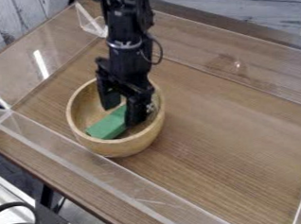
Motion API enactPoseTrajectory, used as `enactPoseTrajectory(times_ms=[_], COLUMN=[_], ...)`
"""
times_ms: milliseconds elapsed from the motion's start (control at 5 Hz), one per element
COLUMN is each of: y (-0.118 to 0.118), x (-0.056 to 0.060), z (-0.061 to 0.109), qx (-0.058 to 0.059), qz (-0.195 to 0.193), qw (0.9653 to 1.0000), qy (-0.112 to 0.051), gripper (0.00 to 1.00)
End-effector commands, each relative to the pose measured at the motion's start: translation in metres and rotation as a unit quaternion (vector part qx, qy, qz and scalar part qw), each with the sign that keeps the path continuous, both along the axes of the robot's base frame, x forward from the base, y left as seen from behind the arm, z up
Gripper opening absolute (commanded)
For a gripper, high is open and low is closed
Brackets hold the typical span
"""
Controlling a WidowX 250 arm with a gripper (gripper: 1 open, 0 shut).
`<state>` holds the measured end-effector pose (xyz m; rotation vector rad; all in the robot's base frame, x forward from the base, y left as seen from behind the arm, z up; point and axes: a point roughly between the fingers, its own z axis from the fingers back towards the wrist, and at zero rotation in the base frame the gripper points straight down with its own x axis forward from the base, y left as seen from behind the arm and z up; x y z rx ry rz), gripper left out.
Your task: Put the green block in the brown bowl
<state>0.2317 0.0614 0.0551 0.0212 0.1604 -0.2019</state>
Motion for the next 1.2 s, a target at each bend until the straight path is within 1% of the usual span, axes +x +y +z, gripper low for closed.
enactPoseTrajectory(times_ms=[0,200,400,600,800,1000], y=[0.003,0.003,0.001,-0.008,-0.013,-0.015], x=[0.009,0.008,0.007,0.002,-0.002,-0.007], z=[0.041,0.070,0.087,0.068,0.050,0.051], qx=[0.006,0.004,-0.015,-0.044,-0.067,-0.058], qz=[0.002,0.008,-0.008,-0.048,-0.080,-0.087], qw=[0.9991,0.9984,0.9951,0.9920,0.9873,0.9883], qy=[-0.043,-0.055,-0.097,-0.108,-0.120,-0.111], gripper=[1.00,1.00,1.00,1.00,1.00,1.00])
